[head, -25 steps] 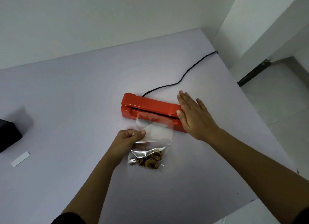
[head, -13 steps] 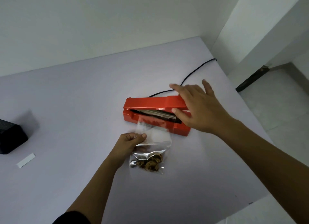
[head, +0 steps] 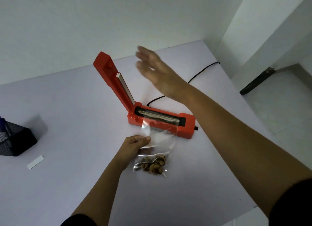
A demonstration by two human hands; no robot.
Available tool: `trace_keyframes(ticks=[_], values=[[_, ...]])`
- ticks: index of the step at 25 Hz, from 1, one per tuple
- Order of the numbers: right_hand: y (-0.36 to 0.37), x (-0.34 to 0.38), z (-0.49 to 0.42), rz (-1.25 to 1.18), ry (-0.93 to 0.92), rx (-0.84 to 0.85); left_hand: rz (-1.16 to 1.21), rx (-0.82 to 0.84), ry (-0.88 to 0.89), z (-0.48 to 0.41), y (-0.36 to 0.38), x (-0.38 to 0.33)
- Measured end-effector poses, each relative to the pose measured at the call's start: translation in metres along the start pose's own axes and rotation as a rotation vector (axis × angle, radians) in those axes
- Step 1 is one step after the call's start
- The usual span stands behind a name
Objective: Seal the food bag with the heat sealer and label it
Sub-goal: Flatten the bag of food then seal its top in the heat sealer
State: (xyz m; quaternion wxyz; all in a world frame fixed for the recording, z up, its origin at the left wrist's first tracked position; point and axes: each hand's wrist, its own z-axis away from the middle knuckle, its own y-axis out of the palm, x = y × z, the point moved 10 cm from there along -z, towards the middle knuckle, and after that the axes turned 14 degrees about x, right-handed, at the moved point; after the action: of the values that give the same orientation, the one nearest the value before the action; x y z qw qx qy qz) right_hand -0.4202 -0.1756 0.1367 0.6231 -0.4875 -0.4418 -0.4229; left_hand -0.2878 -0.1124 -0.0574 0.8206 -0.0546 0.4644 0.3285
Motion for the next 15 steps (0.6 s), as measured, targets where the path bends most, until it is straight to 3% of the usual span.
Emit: trace_keyframes(ticks=[2,4,8,10,15], values=[[-0.031,-0.047,0.026,0.048,0.093,-0.139,0.003,-0.009,-0.011,-0.001,-0.001,0.004],[-0.046,-0.106,0.063,0.164,0.285,-0.164,-0.022,-0.028,-0.009,-0.005,-0.006,0.008],[-0.028,-0.189,0.122,0.319,0.566,0.071,-0.15,-0.116,0.029,-0.008,-0.012,0.002],[-0.019,-0.198,0.13,0.407,0.549,0.1,-0.22,-0.203,0.032,-0.008,-0.013,-0.006],[-0.022,-0.191,0.126,0.557,0.455,-0.063,-0.304,-0.412,0.036,-0.004,-0.009,-0.032]])
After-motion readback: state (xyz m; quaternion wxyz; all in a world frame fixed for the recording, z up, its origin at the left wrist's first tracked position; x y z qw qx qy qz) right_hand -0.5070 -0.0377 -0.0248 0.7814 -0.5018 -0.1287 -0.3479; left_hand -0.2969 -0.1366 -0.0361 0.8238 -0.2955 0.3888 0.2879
